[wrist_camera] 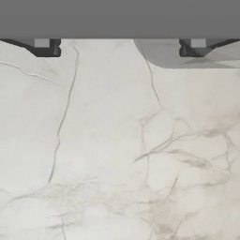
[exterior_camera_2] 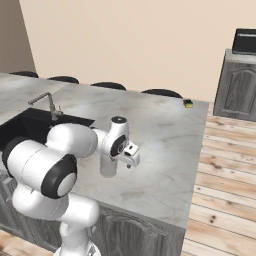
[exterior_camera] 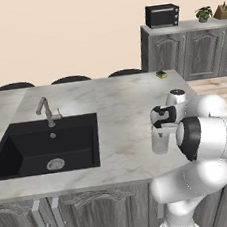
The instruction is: Move the glass cup from next to the sink to the open cabinet. Then, move the bowl with the garlic to the fridge to clear the area for faucet cleaning.
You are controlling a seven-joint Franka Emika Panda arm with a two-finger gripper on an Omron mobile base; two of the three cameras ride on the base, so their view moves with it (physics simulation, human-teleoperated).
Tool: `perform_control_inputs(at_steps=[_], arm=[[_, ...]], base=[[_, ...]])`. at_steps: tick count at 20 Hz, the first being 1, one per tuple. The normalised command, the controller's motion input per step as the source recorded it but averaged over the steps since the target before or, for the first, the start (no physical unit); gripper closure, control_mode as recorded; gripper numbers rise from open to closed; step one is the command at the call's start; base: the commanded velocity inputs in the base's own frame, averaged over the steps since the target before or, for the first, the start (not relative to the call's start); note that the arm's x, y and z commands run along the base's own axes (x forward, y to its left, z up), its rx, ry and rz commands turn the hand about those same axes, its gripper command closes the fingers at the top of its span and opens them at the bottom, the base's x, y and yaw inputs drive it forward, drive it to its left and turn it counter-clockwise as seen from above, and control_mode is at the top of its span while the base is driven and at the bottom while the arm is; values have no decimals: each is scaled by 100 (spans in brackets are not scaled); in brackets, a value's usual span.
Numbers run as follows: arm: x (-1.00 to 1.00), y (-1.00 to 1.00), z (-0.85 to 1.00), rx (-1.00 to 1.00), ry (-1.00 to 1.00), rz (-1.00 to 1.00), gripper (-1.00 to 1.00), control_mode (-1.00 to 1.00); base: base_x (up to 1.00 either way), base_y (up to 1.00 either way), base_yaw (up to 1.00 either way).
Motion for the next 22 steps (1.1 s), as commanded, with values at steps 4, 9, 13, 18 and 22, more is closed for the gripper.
perform_control_inputs(at_steps=[4,9,13,18,22], arm=[[0,5,-13,-3,4,0,100,-100],[-7,0,0,0,-1,0,100,-100],[-32,0,0,0,-4,0,100,-100],[-39,0,29,0,-14,-4,100,-100],[-50,0,93,0,-38,-18,100,-100]], base=[[0,0,0],[0,0,0],[0,0,0],[0,0,0],[0,0,0]])
